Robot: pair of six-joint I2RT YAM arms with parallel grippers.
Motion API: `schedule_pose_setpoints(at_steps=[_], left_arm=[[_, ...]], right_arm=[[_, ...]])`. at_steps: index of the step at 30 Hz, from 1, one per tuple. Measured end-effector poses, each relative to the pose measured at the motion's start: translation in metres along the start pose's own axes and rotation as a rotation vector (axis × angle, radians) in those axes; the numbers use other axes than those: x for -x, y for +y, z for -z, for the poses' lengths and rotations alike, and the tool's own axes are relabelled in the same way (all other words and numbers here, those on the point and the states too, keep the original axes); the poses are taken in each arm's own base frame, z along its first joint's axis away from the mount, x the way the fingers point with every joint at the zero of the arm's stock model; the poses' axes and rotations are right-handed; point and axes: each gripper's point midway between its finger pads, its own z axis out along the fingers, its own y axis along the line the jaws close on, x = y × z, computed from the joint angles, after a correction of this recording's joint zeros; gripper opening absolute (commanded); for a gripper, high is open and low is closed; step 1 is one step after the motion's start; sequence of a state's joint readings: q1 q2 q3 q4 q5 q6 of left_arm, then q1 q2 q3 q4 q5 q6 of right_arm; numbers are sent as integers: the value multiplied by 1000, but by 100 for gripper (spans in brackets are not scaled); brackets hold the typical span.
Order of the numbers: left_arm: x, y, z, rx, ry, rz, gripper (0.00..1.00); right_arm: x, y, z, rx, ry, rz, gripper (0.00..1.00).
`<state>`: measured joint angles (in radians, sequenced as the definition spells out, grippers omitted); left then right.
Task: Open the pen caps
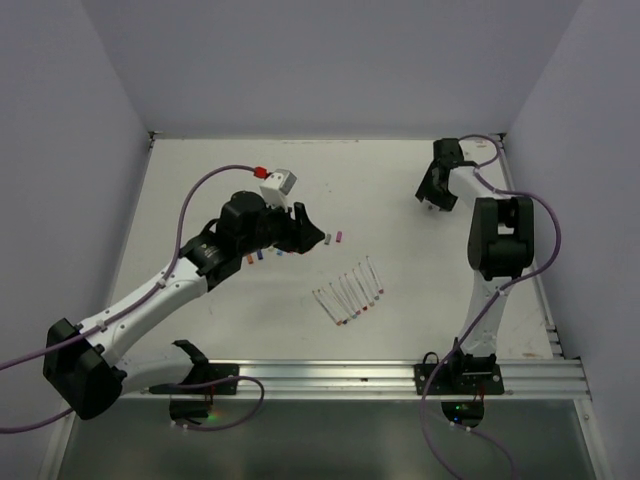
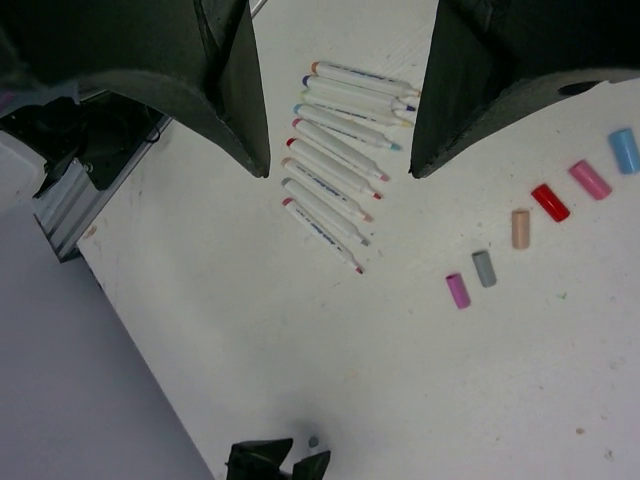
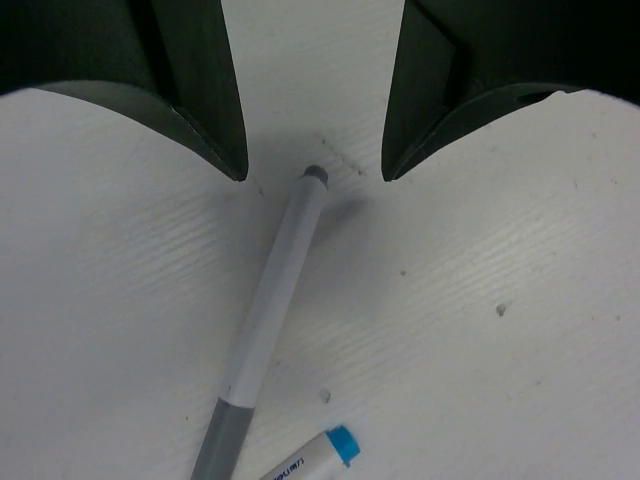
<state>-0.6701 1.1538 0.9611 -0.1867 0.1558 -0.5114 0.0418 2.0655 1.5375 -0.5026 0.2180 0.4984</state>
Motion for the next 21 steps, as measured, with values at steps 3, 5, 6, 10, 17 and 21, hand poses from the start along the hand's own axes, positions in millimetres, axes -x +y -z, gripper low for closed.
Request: schedule_pose_setpoints(at_steps=[3, 5, 6, 10, 17, 21], left_arm=[[-17, 8, -3, -21, 36, 5, 62], [-25, 15, -5, -30, 47, 16, 62], [-29, 19, -6, -35, 55, 23, 62], [-39, 32, -9, -44, 74, 49, 62], [-33, 32, -8, -68, 57, 47, 63], [-33, 31, -8, -85, 56, 49, 63]], right_arm=[[4, -1, -15, -12, 8, -10, 59], [7, 2, -19, -12, 7, -11, 59], [9, 4, -22, -12, 6, -11, 59], [15, 7, -29, -19, -3, -11, 54], [16, 0, -31, -56, -10, -13, 31], [15, -6, -32, -78, -8, -17, 17]])
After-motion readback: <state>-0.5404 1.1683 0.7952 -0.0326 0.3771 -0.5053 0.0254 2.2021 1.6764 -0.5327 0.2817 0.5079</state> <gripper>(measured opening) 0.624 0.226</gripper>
